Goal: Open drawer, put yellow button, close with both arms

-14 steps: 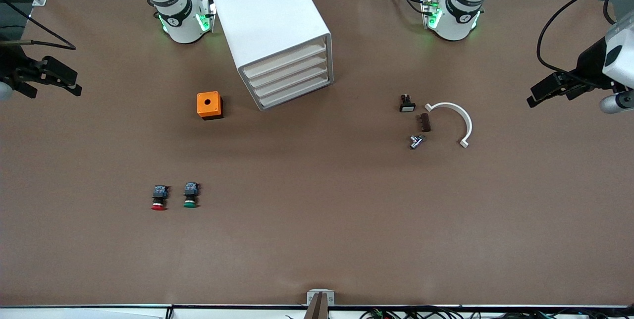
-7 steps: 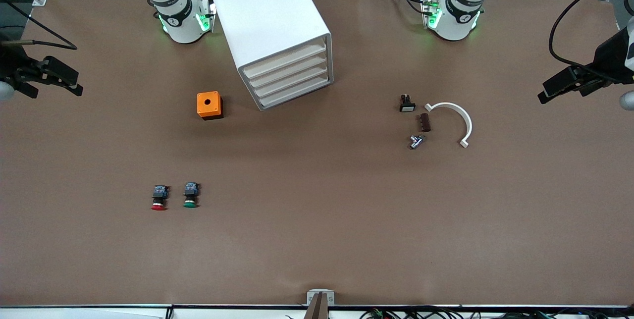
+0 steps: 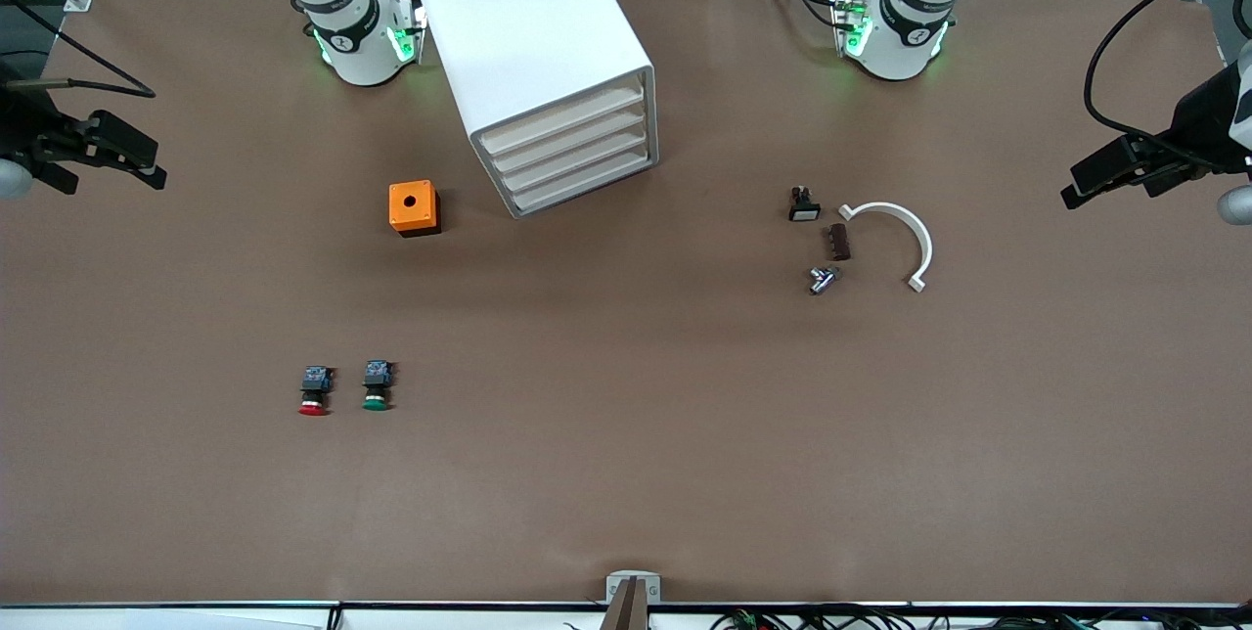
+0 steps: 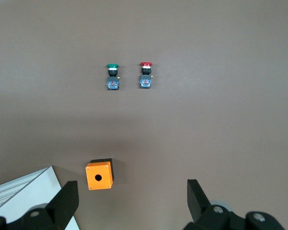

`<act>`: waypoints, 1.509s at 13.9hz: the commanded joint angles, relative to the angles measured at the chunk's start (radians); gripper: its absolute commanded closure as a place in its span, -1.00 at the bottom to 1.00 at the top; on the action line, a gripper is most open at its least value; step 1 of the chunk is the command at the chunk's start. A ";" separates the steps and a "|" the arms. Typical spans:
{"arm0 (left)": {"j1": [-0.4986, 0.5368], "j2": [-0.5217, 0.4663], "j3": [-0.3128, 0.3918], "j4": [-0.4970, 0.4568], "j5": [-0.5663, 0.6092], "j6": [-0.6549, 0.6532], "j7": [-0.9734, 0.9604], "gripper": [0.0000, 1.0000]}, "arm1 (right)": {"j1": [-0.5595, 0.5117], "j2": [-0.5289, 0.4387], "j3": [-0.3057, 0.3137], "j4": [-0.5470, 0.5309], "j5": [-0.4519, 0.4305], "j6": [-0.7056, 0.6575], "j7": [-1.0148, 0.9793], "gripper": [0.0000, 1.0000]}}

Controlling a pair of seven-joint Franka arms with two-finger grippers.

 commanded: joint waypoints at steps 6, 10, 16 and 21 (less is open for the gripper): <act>-0.002 -0.004 -0.002 0.017 0.020 -0.016 0.011 -0.99 | 0.003 -0.023 0.001 -0.025 0.004 0.011 -0.008 -1.00; 0.001 -0.010 0.000 0.008 0.020 -0.011 0.010 -0.99 | 0.003 -0.023 0.001 -0.025 0.004 0.011 -0.008 -1.00; 0.001 -0.058 -0.002 -0.055 0.022 0.035 0.013 -0.99 | 0.003 -0.023 0.001 -0.025 0.004 0.010 -0.008 -1.00; 0.000 -0.058 -0.002 -0.049 0.022 0.037 0.025 -0.99 | 0.001 -0.023 0.000 -0.025 0.004 0.010 -0.008 -1.00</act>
